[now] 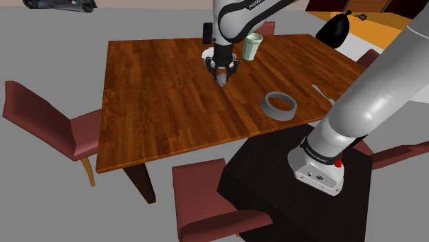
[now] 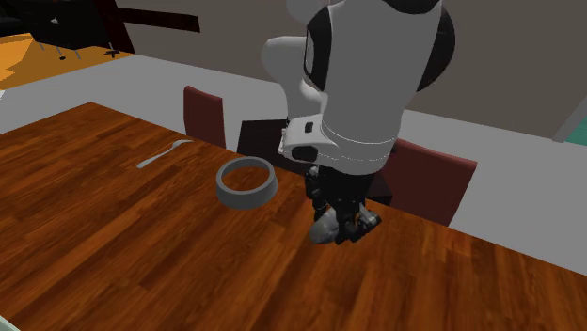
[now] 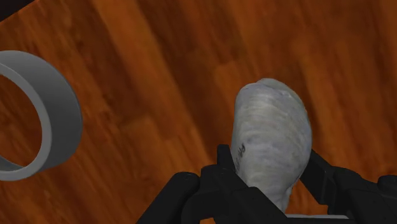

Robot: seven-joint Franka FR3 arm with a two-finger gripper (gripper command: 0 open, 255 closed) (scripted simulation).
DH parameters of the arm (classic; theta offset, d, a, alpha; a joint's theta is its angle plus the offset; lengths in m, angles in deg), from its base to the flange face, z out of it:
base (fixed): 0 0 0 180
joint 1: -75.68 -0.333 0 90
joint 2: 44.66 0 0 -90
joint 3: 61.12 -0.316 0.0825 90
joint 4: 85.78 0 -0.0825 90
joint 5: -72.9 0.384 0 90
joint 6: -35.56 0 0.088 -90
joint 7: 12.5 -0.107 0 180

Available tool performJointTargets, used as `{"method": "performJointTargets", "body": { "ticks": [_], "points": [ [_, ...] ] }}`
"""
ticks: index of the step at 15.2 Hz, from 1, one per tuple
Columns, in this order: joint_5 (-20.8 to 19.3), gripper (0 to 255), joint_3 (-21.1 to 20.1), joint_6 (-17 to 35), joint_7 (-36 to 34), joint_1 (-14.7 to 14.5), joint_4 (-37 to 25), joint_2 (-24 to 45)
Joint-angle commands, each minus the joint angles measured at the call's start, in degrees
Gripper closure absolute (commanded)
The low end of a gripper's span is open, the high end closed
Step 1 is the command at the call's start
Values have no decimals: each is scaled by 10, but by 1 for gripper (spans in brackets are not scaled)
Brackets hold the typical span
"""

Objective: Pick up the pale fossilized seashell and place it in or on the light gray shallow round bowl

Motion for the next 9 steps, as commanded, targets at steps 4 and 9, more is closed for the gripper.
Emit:
{"method": "performJointTargets", "body": {
  "ticks": [4,9],
  "points": [
    [10,255,31,16,61,22,101,-89],
    [3,255,70,20,120,45,185,-172]
  ]
}}
